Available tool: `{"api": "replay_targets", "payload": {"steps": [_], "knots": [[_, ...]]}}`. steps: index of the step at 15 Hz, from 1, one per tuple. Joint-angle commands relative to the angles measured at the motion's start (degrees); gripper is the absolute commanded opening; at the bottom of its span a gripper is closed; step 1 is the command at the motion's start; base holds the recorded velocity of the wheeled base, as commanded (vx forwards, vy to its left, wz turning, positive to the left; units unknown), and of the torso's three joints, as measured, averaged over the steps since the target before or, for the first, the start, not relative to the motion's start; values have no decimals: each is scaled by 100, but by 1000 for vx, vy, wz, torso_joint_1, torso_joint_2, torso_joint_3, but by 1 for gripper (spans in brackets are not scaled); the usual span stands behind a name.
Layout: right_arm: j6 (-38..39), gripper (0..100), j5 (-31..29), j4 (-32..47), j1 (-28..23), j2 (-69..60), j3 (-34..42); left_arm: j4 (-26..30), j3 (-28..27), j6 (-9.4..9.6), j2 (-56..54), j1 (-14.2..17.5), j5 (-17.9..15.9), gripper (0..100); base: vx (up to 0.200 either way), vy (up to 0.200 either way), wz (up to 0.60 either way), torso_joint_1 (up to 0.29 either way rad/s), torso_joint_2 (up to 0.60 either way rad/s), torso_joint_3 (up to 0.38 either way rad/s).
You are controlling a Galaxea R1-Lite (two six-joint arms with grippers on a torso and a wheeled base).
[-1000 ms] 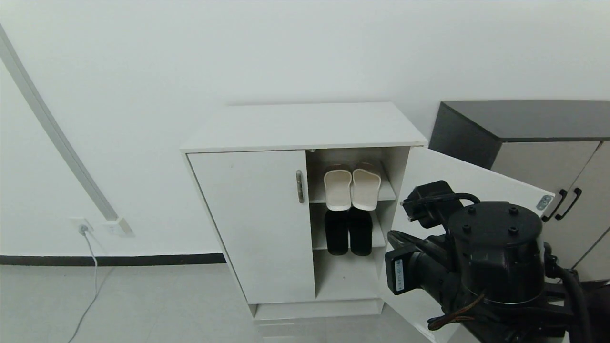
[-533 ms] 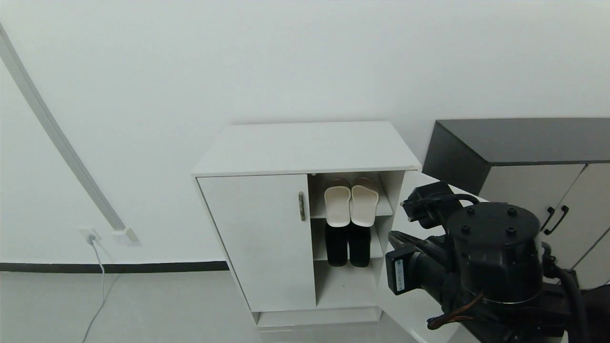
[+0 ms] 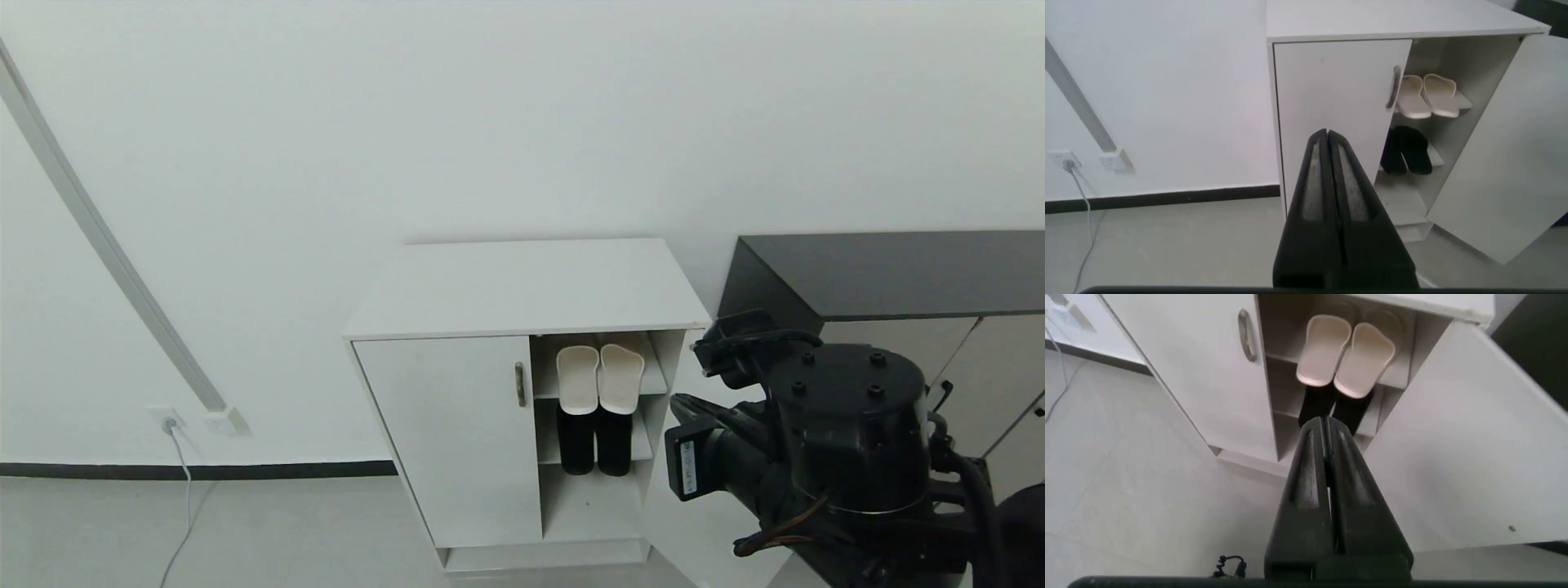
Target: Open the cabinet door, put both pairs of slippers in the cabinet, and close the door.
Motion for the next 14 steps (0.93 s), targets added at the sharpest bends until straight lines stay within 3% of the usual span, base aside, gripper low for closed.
{"api": "replay_targets", "payload": {"steps": [1, 7, 14], "knots": [[-2, 0, -1, -5, -35, -10, 0, 0, 0, 6, 7, 1, 1, 0, 0, 0, 0, 188, -398, -217], [-108, 0, -1, -14, -27, -19, 123, 0, 0, -3, 7, 1, 1, 0, 0, 0, 0, 20, -39, -22], [-152, 0, -1, -14, -62, -28, 149, 0, 0, -20, 7, 1, 1, 0, 0, 0, -600, 3, -1, 2]]}}
